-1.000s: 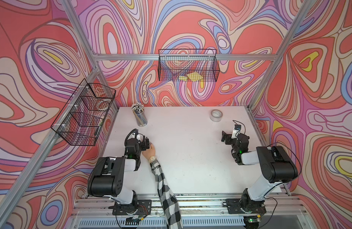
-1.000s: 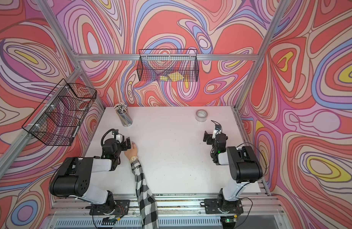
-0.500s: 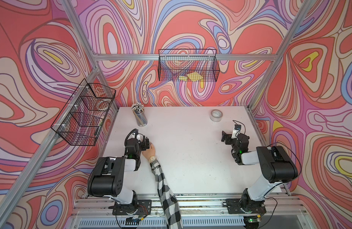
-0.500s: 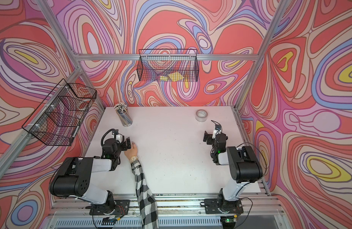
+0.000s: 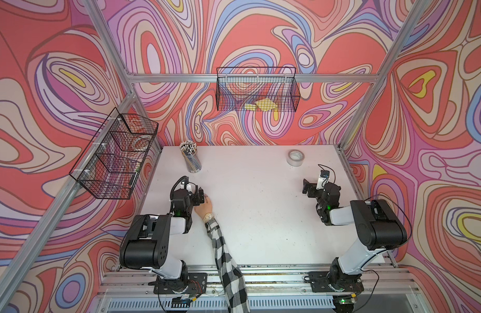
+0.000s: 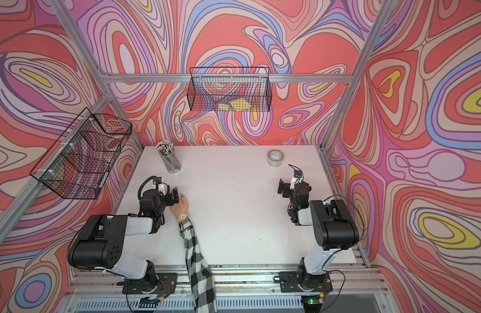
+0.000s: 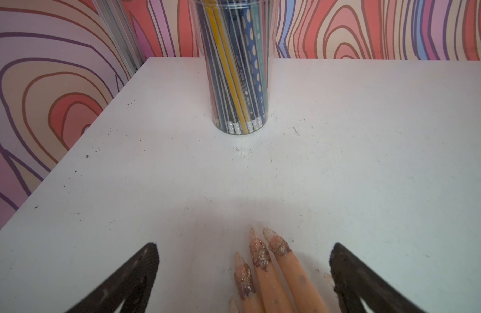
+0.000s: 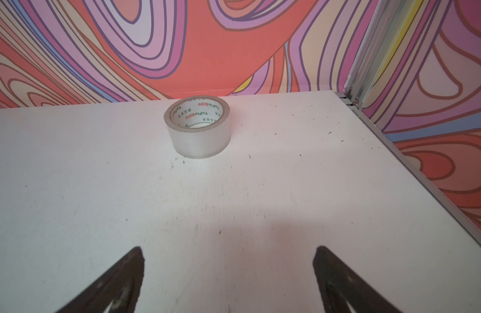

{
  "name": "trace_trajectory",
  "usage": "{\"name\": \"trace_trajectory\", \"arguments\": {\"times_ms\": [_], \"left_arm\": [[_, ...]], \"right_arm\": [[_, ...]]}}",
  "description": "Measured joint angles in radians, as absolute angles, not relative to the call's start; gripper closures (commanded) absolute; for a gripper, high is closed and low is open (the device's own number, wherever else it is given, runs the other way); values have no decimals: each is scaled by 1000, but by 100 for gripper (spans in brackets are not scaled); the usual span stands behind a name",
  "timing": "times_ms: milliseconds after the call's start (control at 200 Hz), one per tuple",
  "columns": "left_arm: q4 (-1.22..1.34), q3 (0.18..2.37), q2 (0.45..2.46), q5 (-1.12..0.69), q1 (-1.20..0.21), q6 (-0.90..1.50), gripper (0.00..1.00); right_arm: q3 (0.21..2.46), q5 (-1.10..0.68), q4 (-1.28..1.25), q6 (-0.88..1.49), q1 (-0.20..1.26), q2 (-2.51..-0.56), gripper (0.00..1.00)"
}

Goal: Take off the watch
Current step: Adjust the hand at the center of the board.

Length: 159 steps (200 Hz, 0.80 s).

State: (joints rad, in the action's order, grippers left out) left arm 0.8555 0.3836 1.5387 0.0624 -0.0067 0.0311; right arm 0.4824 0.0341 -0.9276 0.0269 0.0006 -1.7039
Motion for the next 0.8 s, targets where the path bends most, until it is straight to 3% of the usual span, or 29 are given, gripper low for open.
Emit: {"name": "trace_trajectory", "arguments": {"times_ms": [165, 320, 531, 696, 796], "left_arm": [[755, 402, 1503, 48, -7, 30, 1], [500, 574, 1351, 46, -7, 38, 1], [190, 806, 1203, 27, -7, 138, 1], [-57, 864, 1124, 1, -16, 239, 1], [-220, 890, 1100, 28, -79, 293, 3]], "right_arm": [[481, 50, -894, 29, 1, -1676, 2], [507, 107, -704, 86, 1, -1468, 2], [731, 240, -290, 440, -6, -1274, 2], [820, 168, -54, 571, -6, -1261, 2], [818, 69, 27, 598, -5, -1256, 7]]}}
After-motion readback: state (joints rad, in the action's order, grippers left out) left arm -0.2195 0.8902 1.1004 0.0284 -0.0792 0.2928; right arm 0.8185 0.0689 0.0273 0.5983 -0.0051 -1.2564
